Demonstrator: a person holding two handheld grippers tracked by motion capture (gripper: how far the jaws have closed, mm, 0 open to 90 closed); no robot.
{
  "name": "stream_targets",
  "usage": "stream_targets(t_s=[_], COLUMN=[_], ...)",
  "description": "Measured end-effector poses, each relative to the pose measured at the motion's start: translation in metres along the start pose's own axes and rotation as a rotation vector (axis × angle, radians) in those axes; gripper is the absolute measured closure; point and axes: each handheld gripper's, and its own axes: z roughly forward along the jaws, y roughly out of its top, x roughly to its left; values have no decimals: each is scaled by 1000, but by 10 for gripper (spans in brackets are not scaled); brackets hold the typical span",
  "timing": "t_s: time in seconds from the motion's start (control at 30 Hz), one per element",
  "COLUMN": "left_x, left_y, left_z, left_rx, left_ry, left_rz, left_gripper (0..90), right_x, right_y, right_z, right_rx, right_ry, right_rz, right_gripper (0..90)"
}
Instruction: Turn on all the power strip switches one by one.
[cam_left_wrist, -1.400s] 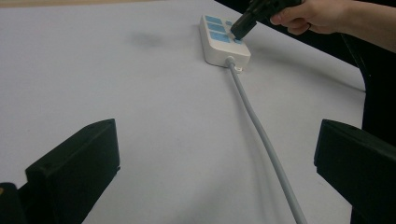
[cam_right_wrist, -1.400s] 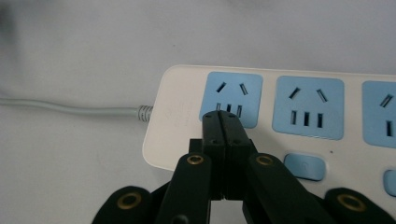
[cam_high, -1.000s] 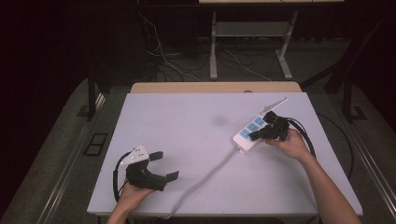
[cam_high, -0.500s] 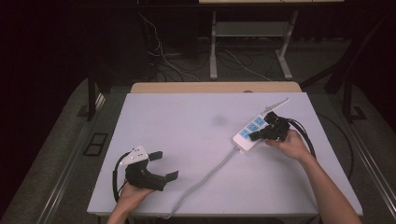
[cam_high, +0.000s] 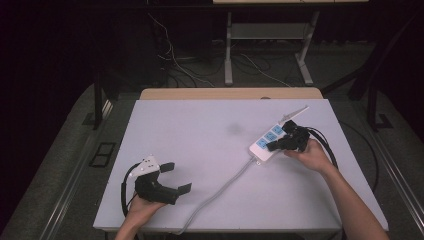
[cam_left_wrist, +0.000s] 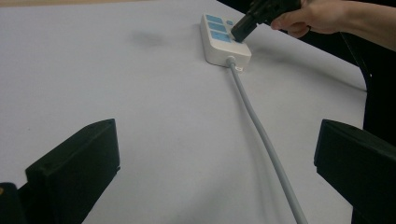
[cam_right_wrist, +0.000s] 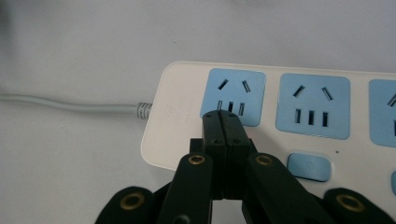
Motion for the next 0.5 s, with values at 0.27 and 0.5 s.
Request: stream_targets(t_s=[0.27, 0.5], left_x=[0, 2], left_y=[0, 0], left_z=[-1, 0], left_rx=[0, 0], left_ry=[2, 0], left_rz=[6, -3], left_gripper=[0, 0], right_x=[2, -5], right_y=[0, -1], right_z=[0, -4], right_rx=[7, -4], right_ry=[-12, -35], right_rz=[-3, 22], right_gripper=[900, 900])
